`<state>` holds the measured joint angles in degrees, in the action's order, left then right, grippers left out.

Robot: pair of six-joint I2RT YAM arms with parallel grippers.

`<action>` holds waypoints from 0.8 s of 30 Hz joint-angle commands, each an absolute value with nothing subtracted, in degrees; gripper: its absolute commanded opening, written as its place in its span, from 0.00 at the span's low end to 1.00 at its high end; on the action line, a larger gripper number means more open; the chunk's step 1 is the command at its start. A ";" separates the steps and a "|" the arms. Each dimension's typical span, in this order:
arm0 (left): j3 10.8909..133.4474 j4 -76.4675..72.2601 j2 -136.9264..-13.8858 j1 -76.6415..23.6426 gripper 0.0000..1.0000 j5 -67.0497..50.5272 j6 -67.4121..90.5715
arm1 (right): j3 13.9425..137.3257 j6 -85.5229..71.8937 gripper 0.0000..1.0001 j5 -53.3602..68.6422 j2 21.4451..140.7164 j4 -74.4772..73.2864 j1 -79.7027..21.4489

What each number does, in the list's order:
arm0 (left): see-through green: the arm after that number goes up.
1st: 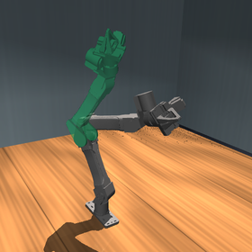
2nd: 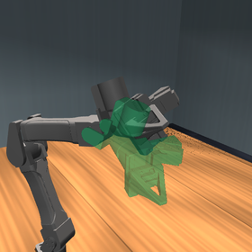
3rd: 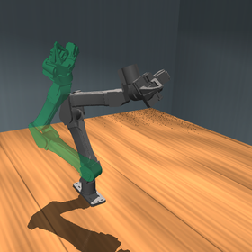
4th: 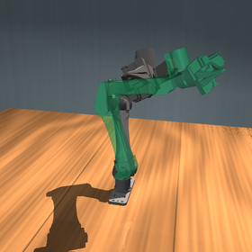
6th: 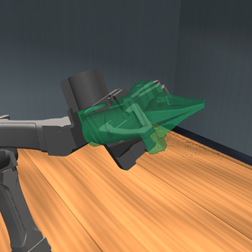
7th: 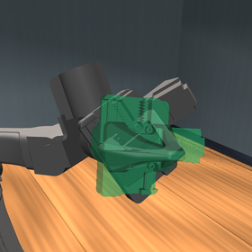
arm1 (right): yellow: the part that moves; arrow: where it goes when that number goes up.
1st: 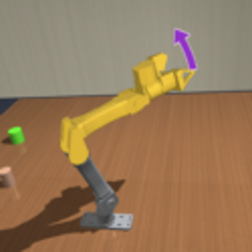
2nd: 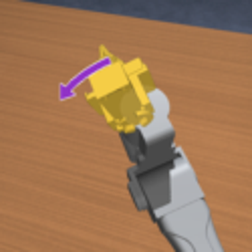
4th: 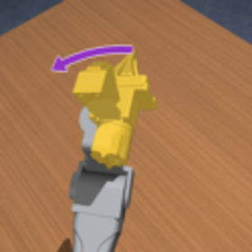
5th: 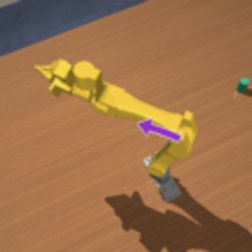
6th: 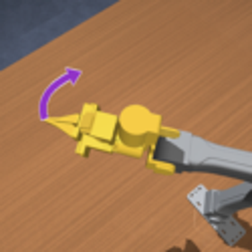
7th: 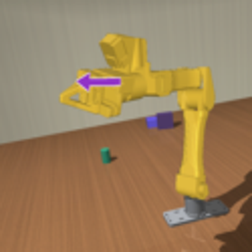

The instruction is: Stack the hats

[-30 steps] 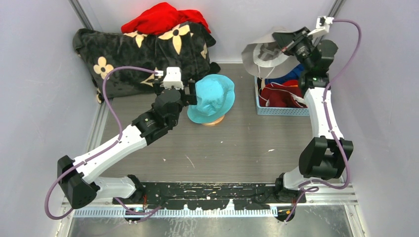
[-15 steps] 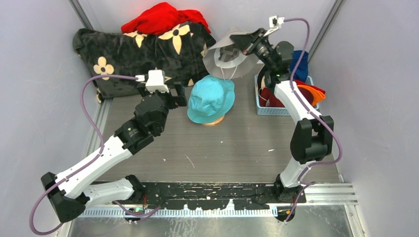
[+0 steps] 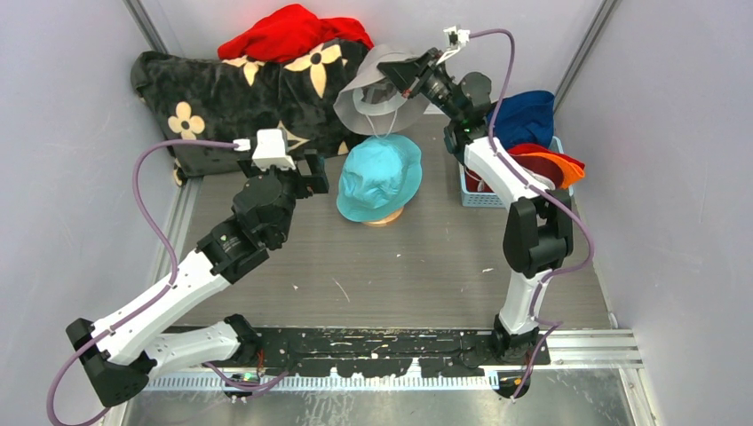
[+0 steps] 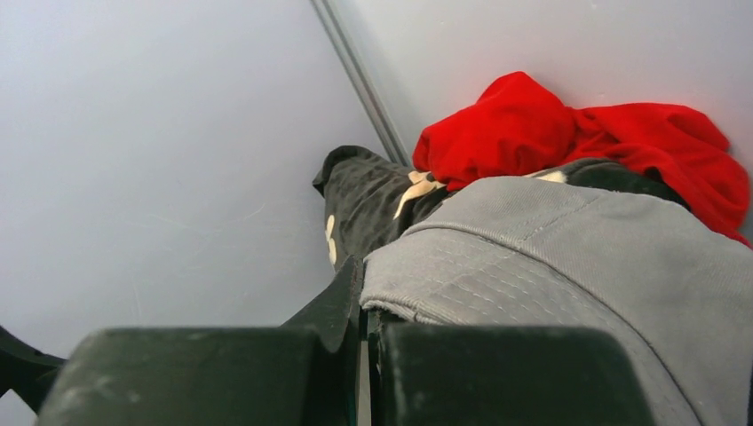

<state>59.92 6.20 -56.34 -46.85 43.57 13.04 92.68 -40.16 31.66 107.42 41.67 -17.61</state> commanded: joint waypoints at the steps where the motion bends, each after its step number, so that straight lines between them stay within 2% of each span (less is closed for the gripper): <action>1: 59.70 5.36 -55.21 -46.66 0.99 44.89 12.73 | 93.32 -37.62 0.01 34.39 105.09 47.76 -19.56; 24: 60.08 4.96 -56.09 -46.61 0.99 45.47 11.90 | 73.13 -36.21 0.01 37.53 89.92 47.38 -24.27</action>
<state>58.78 6.70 -56.34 -46.85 44.40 12.80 75.64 -37.17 36.95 95.00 44.23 -23.40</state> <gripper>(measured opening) 0.991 0.057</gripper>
